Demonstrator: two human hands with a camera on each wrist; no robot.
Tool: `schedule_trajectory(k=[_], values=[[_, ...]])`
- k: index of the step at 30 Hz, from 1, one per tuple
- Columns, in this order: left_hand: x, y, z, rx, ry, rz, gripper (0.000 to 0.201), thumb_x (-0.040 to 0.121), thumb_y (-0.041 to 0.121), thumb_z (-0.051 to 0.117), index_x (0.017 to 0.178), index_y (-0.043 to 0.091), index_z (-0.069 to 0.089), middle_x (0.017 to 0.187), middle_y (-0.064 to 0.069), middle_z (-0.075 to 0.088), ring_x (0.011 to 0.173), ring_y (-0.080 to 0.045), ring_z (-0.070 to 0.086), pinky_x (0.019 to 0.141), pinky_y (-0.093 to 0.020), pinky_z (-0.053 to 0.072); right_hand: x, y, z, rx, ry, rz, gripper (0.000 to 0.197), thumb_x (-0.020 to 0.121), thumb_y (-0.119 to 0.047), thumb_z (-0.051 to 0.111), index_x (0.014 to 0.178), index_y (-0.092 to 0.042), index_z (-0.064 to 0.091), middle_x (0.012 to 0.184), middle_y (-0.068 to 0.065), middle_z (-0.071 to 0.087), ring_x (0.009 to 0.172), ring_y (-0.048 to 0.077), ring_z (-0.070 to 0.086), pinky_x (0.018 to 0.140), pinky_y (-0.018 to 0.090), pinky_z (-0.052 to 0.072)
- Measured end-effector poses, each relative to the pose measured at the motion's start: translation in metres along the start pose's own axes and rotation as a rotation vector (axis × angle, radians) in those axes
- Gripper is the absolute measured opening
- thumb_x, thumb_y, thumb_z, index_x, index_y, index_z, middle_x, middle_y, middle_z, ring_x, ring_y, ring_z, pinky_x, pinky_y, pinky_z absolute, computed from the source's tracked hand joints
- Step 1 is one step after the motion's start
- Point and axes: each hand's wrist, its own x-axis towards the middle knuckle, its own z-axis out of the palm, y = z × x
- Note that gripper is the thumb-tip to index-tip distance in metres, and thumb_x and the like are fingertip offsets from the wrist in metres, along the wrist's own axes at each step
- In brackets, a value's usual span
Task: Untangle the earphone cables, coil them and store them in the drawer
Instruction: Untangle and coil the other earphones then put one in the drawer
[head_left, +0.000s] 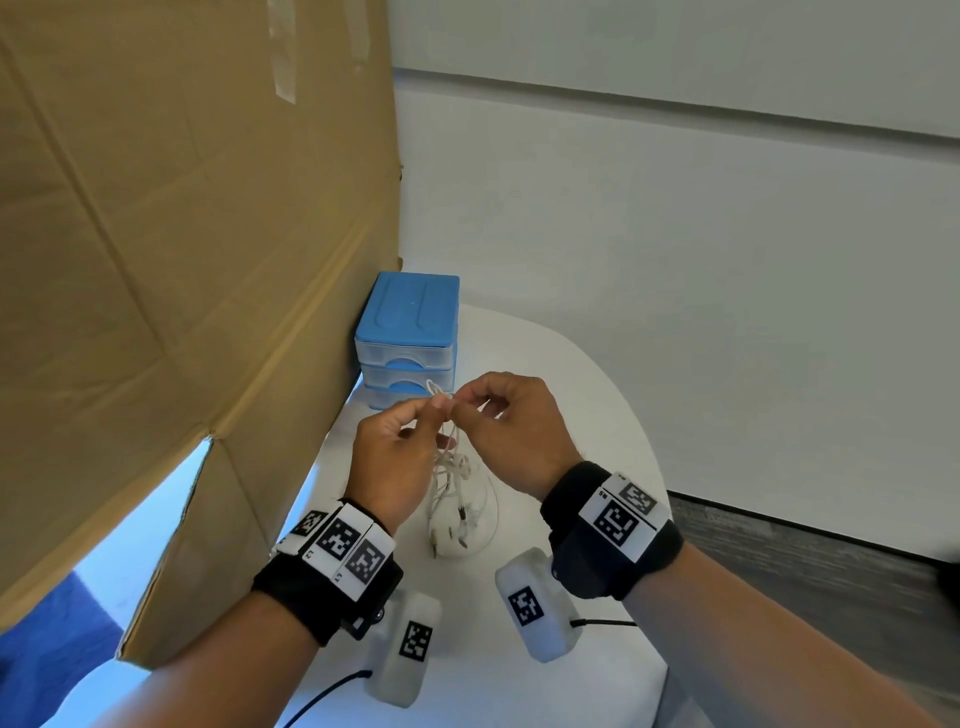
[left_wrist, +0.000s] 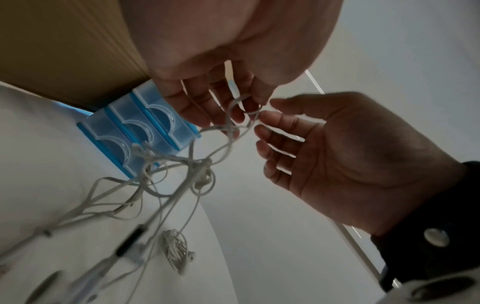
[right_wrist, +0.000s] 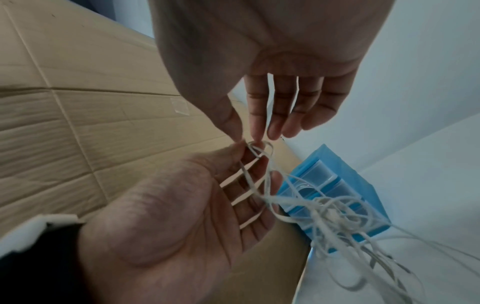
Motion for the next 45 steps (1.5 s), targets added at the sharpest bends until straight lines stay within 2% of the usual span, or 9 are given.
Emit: schedule_trajectory(k=[5, 10, 16, 19, 26, 29, 34, 39, 45], values=[[-0.005, 0.001, 0.003, 0.088, -0.102, 0.105, 0.019, 0.093, 0.017, 0.062, 0.079, 0.027, 0.072, 0.086, -0.006, 0.070, 0.063, -0.008, 0.066, 0.061, -0.027, 0.053, 0.006, -0.003, -0.005, 0.078, 0.037, 0.051, 0.024, 0.086, -0.032, 0.071, 0.068, -0.017, 0.075, 0.070, 0.001, 0.073, 0.059, 0.005, 0.059, 0.064, 0.022, 0.049], [-0.007, -0.003, 0.002, 0.071, -0.143, 0.103, 0.008, 0.083, 0.022, 0.073, 0.075, 0.022, 0.074, 0.077, -0.007, 0.069, 0.064, -0.016, 0.064, 0.061, -0.029, 0.051, 0.008, -0.007, -0.020, 0.122, -0.157, 0.134, 0.022, 0.090, -0.014, 0.069, 0.068, -0.009, 0.070, 0.060, -0.003, 0.064, 0.046, -0.005, 0.053, 0.049, 0.006, 0.040], [-0.001, -0.004, 0.004, 0.011, -0.069, 0.004, 0.021, 0.092, 0.030, 0.063, 0.079, 0.017, 0.073, 0.077, 0.001, 0.072, 0.062, -0.011, 0.065, 0.057, -0.020, 0.048, 0.009, -0.013, -0.031, 0.196, -0.132, 0.104, 0.020, 0.093, -0.012, 0.063, 0.073, -0.012, 0.064, 0.077, 0.007, 0.064, 0.069, 0.013, 0.055, 0.051, 0.014, 0.041], [0.003, -0.007, 0.002, 0.013, -0.028, -0.036, 0.027, 0.096, 0.026, 0.057, 0.074, 0.015, 0.067, 0.068, -0.002, 0.068, 0.059, -0.015, 0.062, 0.061, -0.029, 0.049, 0.006, -0.016, -0.033, 0.334, -0.244, 0.053, 0.019, 0.096, -0.004, 0.052, 0.081, -0.013, 0.059, 0.086, 0.006, 0.071, 0.082, 0.015, 0.061, 0.062, 0.022, 0.047], [-0.003, 0.001, 0.006, 0.011, -0.054, -0.068, 0.032, 0.094, 0.029, 0.060, 0.081, 0.001, 0.066, 0.058, -0.002, 0.065, 0.052, -0.010, 0.059, 0.059, -0.030, 0.048, 0.001, -0.014, -0.030, 0.256, -0.359, 0.065, 0.015, 0.088, -0.016, 0.071, 0.075, -0.008, 0.072, 0.056, -0.004, 0.059, 0.054, 0.008, 0.048, 0.057, 0.016, 0.043], [-0.004, -0.001, 0.008, 0.030, -0.078, -0.083, 0.034, 0.094, 0.034, 0.059, 0.077, 0.006, 0.066, 0.066, -0.002, 0.071, 0.061, -0.019, 0.066, 0.062, -0.034, 0.056, 0.002, -0.013, -0.029, 0.318, -0.267, 0.081, 0.014, 0.089, -0.014, 0.069, 0.083, -0.003, 0.075, 0.070, 0.007, 0.065, 0.053, 0.012, 0.049, 0.058, 0.019, 0.045], [-0.005, -0.001, 0.009, 0.021, -0.139, -0.055, 0.020, 0.095, 0.022, 0.060, 0.082, 0.009, 0.067, 0.077, 0.001, 0.074, 0.066, -0.017, 0.070, 0.068, -0.034, 0.056, 0.009, -0.011, -0.029, 0.344, -0.114, 0.127, 0.021, 0.095, -0.014, 0.059, 0.083, -0.016, 0.076, 0.091, 0.001, 0.073, 0.046, 0.016, 0.056, 0.065, 0.028, 0.049], [-0.007, 0.001, 0.011, 0.108, -0.113, -0.037, 0.024, 0.090, 0.032, 0.066, 0.079, 0.011, 0.067, 0.079, 0.000, 0.070, 0.062, -0.013, 0.071, 0.060, -0.029, 0.052, 0.013, -0.009, -0.036, 0.394, -0.063, 0.195, 0.021, 0.094, -0.007, 0.050, 0.088, -0.006, 0.070, 0.050, -0.007, 0.050, 0.046, 0.015, 0.048, 0.057, 0.024, 0.044], [0.002, 0.000, 0.000, 0.077, 0.001, -0.136, 0.025, 0.090, 0.031, 0.066, 0.079, 0.009, 0.069, 0.075, 0.004, 0.068, 0.053, -0.013, 0.068, 0.062, -0.032, 0.052, 0.008, -0.014, -0.039, 0.653, -0.168, 0.161, 0.016, 0.072, -0.014, 0.050, 0.060, -0.011, 0.061, 0.057, 0.006, 0.047, 0.063, 0.022, 0.056, 0.070, 0.031, 0.049]])
